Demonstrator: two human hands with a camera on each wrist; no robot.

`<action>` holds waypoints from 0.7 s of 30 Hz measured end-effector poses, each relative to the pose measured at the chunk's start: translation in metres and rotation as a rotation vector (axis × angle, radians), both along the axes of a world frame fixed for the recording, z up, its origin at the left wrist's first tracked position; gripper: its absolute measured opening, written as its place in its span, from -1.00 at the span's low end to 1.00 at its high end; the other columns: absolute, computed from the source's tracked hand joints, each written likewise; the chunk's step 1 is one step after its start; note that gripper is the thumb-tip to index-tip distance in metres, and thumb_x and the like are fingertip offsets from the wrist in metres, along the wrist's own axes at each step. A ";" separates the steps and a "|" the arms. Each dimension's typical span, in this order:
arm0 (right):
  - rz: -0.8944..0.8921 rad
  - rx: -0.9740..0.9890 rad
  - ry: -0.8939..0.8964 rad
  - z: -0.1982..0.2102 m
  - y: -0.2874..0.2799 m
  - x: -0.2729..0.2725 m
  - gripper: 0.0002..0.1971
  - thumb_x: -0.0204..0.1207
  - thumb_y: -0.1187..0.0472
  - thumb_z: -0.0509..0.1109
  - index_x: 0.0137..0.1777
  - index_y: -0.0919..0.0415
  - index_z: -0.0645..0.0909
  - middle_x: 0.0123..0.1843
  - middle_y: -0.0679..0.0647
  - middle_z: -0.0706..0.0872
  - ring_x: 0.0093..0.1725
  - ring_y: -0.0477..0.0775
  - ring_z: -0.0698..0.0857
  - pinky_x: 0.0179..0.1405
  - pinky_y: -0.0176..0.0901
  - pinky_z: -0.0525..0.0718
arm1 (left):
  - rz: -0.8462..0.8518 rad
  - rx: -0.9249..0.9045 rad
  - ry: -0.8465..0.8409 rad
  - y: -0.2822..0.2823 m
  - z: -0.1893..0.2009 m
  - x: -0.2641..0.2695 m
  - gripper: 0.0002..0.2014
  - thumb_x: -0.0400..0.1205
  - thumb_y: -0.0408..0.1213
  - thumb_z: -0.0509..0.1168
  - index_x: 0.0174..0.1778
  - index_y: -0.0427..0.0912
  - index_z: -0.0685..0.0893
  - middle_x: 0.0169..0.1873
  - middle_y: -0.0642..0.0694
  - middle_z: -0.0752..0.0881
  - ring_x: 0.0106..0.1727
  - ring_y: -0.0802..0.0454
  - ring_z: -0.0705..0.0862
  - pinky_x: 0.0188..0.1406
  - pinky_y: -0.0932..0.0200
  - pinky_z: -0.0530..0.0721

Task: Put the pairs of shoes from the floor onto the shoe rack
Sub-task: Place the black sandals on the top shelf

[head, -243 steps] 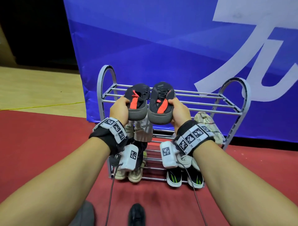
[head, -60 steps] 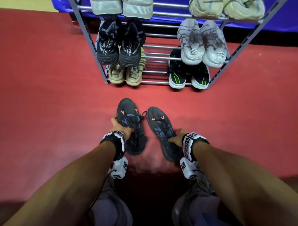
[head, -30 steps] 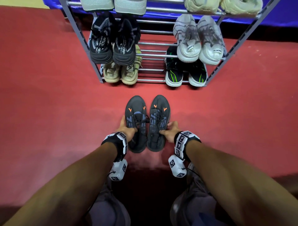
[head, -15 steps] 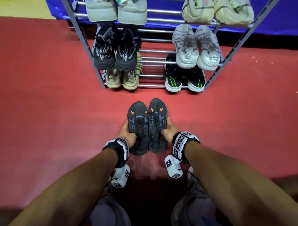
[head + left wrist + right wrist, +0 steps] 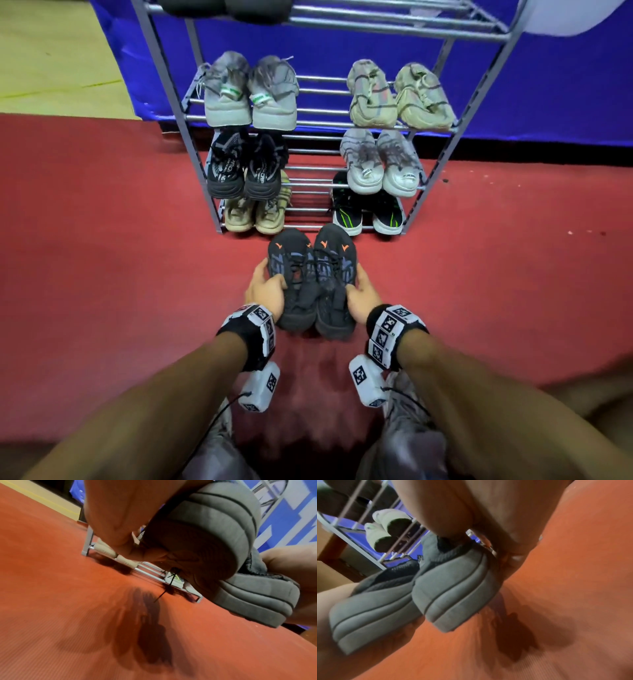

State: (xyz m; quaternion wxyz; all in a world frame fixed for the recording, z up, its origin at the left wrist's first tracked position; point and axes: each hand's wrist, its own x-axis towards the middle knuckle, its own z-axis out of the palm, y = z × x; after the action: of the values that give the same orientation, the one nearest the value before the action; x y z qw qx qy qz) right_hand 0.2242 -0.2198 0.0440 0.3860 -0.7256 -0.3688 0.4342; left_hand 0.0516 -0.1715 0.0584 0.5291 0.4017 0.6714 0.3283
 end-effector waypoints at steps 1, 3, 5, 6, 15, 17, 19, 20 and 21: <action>-0.026 0.018 -0.006 0.005 -0.001 0.005 -0.38 0.59 0.28 0.20 0.65 -0.06 0.24 0.45 -0.03 0.60 0.44 0.07 0.57 0.58 0.03 0.42 | -0.007 0.033 -0.011 -0.001 0.008 0.004 -0.31 0.39 -0.31 0.28 0.50 0.19 0.49 0.13 0.00 0.70 0.07 -0.11 0.63 0.02 0.14 0.52; -0.091 0.049 -0.022 0.025 -0.005 0.014 -0.40 0.62 0.25 0.18 0.67 -0.04 0.22 0.53 -0.01 0.53 0.51 0.08 0.51 0.59 -0.06 0.36 | -0.016 0.102 -0.010 -0.003 0.023 0.012 -0.34 0.37 -0.33 0.29 0.45 0.15 0.53 0.05 -0.04 0.74 0.03 -0.14 0.64 -0.04 0.12 0.50; -0.146 0.105 -0.027 0.042 -0.009 0.021 -0.44 0.64 0.26 0.16 0.65 -0.03 0.28 0.51 0.00 0.55 0.49 0.09 0.52 0.53 -0.14 0.36 | 0.002 0.149 -0.036 -0.005 0.043 0.019 -0.36 0.37 -0.38 0.31 0.42 0.10 0.56 -0.13 0.03 0.73 0.04 -0.17 0.65 -0.03 0.08 0.52; -0.166 0.140 -0.021 0.051 -0.010 0.024 -0.45 0.65 0.27 0.14 0.63 -0.03 0.31 0.47 0.00 0.58 0.46 0.08 0.53 0.48 -0.18 0.36 | 0.007 0.170 -0.054 -0.005 0.055 0.023 -0.36 0.36 -0.39 0.31 0.40 0.09 0.57 -0.22 0.09 0.70 0.02 -0.16 0.65 -0.02 0.07 0.54; -0.245 0.423 -0.069 0.154 0.013 0.031 -0.43 0.67 0.25 0.09 0.68 -0.09 0.23 0.37 -0.02 0.58 0.21 0.05 0.56 0.31 -0.16 0.46 | 0.006 0.479 -0.087 0.008 0.174 0.035 -0.40 0.28 -0.27 0.28 0.30 0.11 0.58 -0.23 -0.18 0.77 -0.08 -0.18 0.73 0.04 -0.07 0.62; -0.254 0.466 -0.068 0.182 0.018 0.035 -0.43 0.65 0.21 0.09 0.67 -0.11 0.24 0.46 -0.03 0.57 0.33 0.08 0.57 0.46 -0.07 0.45 | 0.004 0.516 -0.097 0.015 0.202 0.040 -0.44 0.31 -0.30 0.30 0.27 0.11 0.59 -0.21 -0.15 0.78 -0.07 -0.17 0.73 0.03 -0.04 0.61; -0.279 0.500 -0.094 0.210 0.025 0.041 -0.40 0.58 0.12 0.09 0.65 -0.19 0.26 0.50 -0.04 0.57 0.39 0.12 0.60 0.49 0.14 0.50 | -0.012 0.558 -0.116 0.025 0.228 0.050 -0.43 0.26 -0.27 0.30 0.25 0.11 0.59 -0.25 -0.05 0.76 -0.09 -0.15 0.72 0.03 -0.02 0.61; -0.289 0.516 -0.109 0.223 0.030 0.045 -0.39 0.56 0.12 0.09 0.64 -0.20 0.27 0.42 -0.04 0.64 0.31 0.13 0.65 0.43 0.20 0.55 | -0.024 0.580 -0.126 0.032 0.241 0.054 -0.44 0.28 -0.28 0.31 0.25 0.09 0.59 -0.27 0.00 0.72 -0.10 -0.15 0.70 -0.01 -0.01 0.60; -0.278 0.531 -0.128 0.237 0.036 0.049 -0.38 0.55 0.12 0.09 0.64 -0.20 0.27 0.31 -0.04 0.69 0.22 0.13 0.69 0.37 0.21 0.60 | -0.033 0.600 -0.136 0.039 0.253 0.059 -0.46 0.32 -0.32 0.34 0.26 0.06 0.59 -0.26 0.03 0.69 -0.11 -0.14 0.68 -0.05 -0.01 0.59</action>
State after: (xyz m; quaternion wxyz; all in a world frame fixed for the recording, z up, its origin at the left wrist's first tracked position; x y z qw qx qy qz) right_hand 0.2735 -0.1842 0.2810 0.5937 -0.6689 -0.3902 0.2190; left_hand 0.1105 -0.1326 0.3112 0.4359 0.5281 0.5007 0.5296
